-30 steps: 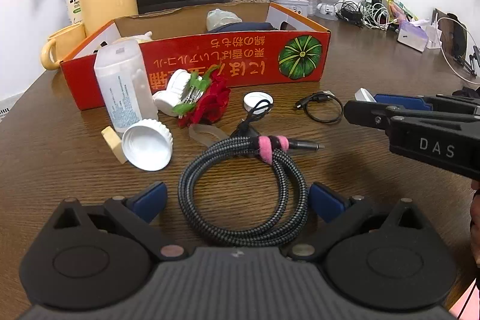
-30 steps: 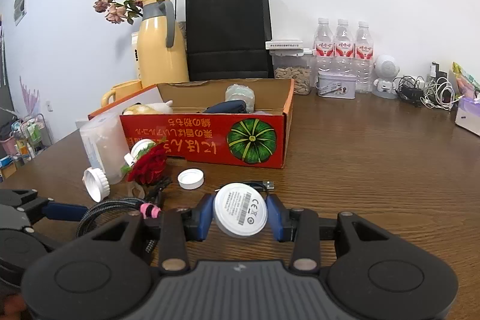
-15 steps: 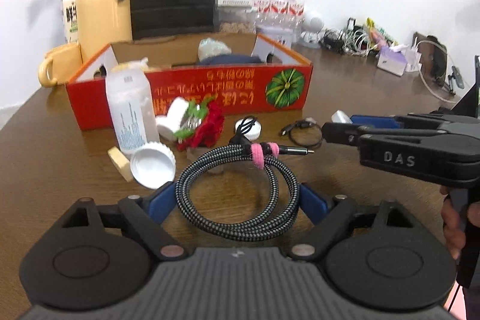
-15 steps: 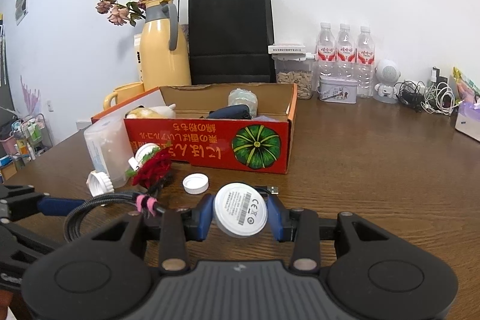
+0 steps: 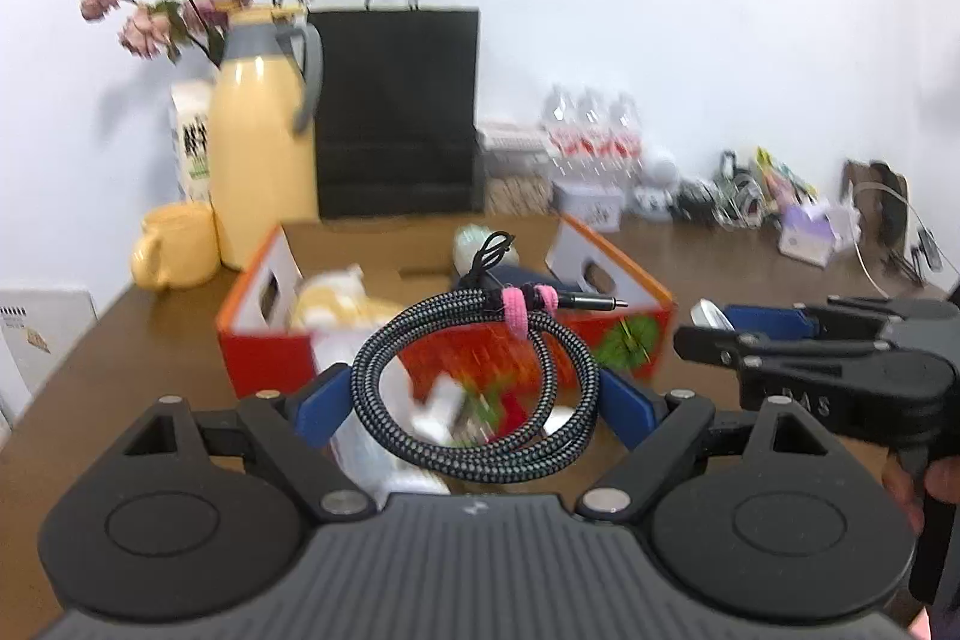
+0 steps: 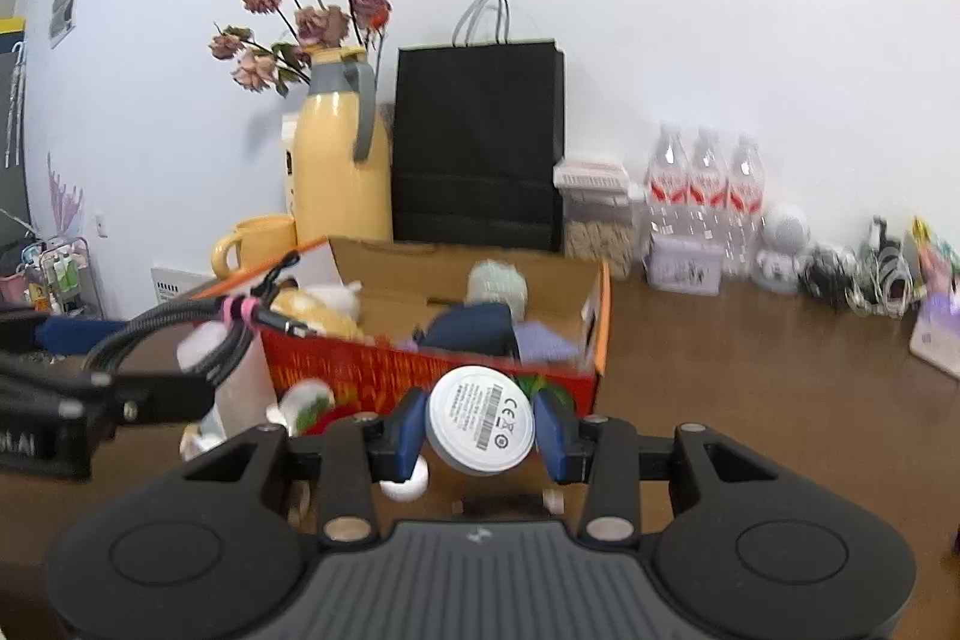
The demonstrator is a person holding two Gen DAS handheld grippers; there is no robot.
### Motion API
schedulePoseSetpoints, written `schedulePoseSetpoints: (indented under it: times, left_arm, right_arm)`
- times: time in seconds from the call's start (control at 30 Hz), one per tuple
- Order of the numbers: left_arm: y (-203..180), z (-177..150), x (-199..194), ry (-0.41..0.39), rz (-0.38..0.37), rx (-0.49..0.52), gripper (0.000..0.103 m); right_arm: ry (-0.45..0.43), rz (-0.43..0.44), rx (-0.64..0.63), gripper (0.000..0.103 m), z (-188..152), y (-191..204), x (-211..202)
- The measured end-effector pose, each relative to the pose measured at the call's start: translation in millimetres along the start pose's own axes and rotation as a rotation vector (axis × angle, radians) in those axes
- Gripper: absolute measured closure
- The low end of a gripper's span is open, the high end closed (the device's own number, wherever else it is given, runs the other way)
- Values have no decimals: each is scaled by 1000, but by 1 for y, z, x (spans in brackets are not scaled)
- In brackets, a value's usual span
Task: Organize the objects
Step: 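Carry charger and cable into the box and open both grippers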
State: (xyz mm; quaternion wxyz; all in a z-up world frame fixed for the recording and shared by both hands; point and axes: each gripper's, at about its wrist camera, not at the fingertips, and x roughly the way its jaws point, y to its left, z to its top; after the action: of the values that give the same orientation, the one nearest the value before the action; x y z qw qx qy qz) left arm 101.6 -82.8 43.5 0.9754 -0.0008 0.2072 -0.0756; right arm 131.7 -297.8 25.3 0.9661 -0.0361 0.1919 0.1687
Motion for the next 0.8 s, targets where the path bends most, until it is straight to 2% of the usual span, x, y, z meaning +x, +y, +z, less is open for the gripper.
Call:
schedulePoseSetpoints:
  times: [0.13,0.33,0.7,0.8]
  left_arm:
    - [14,23,8,-42,15,-5,15]
    - [35,49,35,-63,32,-12,15]
    - [66,77,108,-36,17,-52,15]
    - [77,83,129,-13,11,-100,15]
  right_arm:
    - [-28,3,-29,65,21,7,12]
    - [-42,7,-63,65,47,17,41]
    - [-3,19,-109,65,84,33,127]
    - [2,10,-115,65,87,37,151]
